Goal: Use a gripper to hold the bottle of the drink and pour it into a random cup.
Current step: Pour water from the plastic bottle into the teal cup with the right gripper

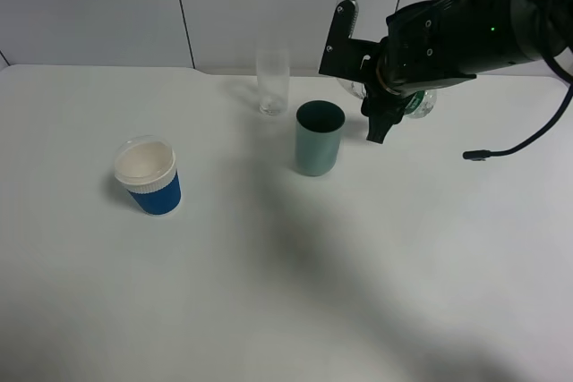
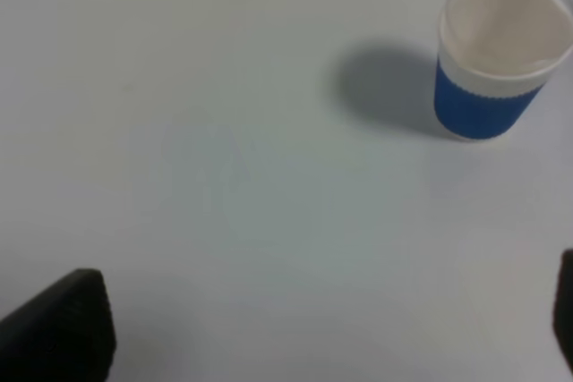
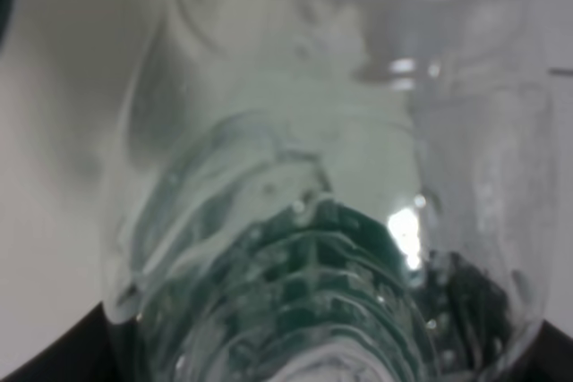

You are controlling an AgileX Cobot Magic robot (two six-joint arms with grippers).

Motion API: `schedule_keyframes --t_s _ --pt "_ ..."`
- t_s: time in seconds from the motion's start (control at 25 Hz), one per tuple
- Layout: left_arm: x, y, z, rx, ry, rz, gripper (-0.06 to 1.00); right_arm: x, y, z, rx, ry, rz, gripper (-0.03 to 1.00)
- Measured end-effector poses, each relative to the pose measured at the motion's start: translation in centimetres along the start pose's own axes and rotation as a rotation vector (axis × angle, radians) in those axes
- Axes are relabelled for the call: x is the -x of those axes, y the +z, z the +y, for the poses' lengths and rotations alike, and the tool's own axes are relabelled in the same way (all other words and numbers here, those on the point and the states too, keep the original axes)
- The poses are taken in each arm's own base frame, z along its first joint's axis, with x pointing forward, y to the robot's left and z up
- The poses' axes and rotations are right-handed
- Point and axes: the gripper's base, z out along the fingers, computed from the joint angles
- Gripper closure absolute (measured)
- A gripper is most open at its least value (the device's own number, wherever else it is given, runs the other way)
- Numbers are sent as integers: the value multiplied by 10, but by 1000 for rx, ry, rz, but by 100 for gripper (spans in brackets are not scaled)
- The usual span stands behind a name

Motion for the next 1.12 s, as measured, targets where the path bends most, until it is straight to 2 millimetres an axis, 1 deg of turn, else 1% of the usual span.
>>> schedule_keyframes --t_s 0.28,0.6,1.12 --pt "0 0 0 0 0 0 -5 -2 -1 0 -12 -76 37 40" --pt "0 0 0 0 0 0 -5 -5 -2 -1 -21 -203 76 40" --pt "0 0 0 0 0 0 -5 -6 -2 -1 -20 -295 91 40"
